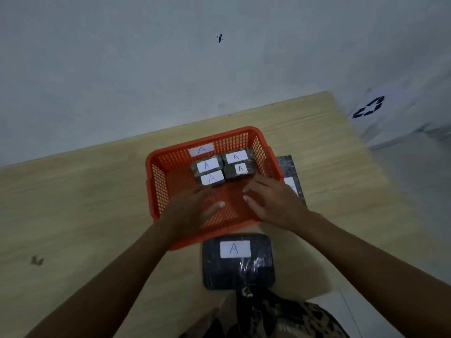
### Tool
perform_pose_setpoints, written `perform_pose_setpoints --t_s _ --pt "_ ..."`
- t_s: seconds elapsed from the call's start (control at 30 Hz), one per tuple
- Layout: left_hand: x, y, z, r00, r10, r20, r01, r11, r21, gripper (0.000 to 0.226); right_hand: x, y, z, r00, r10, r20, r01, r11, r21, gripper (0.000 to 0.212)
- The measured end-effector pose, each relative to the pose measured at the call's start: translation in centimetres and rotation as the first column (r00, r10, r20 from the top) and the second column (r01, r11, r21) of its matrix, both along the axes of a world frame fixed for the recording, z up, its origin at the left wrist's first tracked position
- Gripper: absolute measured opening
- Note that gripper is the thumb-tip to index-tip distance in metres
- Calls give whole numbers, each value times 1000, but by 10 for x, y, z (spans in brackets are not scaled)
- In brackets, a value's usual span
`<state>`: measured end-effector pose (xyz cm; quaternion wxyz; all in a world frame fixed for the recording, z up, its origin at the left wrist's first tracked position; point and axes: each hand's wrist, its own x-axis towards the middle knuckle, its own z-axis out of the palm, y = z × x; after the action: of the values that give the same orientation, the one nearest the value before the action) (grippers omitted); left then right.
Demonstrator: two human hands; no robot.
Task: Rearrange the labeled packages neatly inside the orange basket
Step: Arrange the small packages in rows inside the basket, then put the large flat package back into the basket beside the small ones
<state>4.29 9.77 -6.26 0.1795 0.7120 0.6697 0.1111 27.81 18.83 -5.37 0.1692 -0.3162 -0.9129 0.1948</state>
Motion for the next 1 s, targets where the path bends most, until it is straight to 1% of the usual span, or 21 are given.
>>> perform_pose_setpoints --t_s 0.03,0.1,0.17,0.23,0.3,0.37,0.43,0.5,0.53,0.57,0.63,0.7,0.8,0.83,0.93,1.0 --pt "4 -14 0 1000 -4 24 4 1000 -14 53 4 -10 -1 1000 0 -13 0 1000 -9 15" --pt "7 -36 -5 999 -8 48 10 999 -44 60 12 -30 -7 999 -1 -41 1 1000 -10 13" --pt "7 -52 -11 999 -21 28 22 999 -49 66 21 -49 -16 999 -3 -51 3 1000 11 12" --pt "4 -66 -17 999 -34 -5 34 999 -41 67 29 -66 -24 999 -25 -34 26 999 20 13" --pt "2 -78 -22 999 -35 -17 35 999 -5 60 34 -83 -32 997 -77 -6 77 997 11 17" --pt "-1 -86 -27 999 -25 -30 26 999 37 50 36 -96 -40 983 -173 67 176 984 -37 31" --pt "-3 -89 -31 999 5 -45 -3 999 46 49 36 -105 -50 932 -304 199 333 933 -137 58" --pt "-2 -90 -35 998 37 -55 -34 998 50 53 37 -108 -64 867 -398 299 483 818 -312 82" --pt "-2 -90 -36 996 49 -69 -44 997 61 54 38 -109 -70 853 -415 317 518 750 -411 87" --pt "-1 -89 -36 995 57 -85 -51 996 74 53 39 -110 -76 852 -422 309 523 706 -477 89" --pt "-2 -88 -38 993 64 -102 -56 995 80 54 41 -111 -87 849 -447 281 526 664 -532 88" --pt "-3 -88 -40 992 64 -108 -56 996 72 55 41 -113 -86 845 -486 222 512 617 -598 81" --pt "-6 -86 -43 991 56 -124 -45 995 95 54 43 -119 -69 843 -515 153 442 503 -743 58" --pt "-6 -85 -43 991 49 -124 -35 994 107 54 45 -120 -63 848 -512 138 417 482 -770 53" --pt "-7 -85 -45 993 21 -113 -3 988 155 52 57 -111 -40 853 -513 92 338 410 -847 43" --pt "-9 -84 -46 993 6 -120 15 985 173 51 68 -98 -20 856 -514 61 280 360 -890 41"
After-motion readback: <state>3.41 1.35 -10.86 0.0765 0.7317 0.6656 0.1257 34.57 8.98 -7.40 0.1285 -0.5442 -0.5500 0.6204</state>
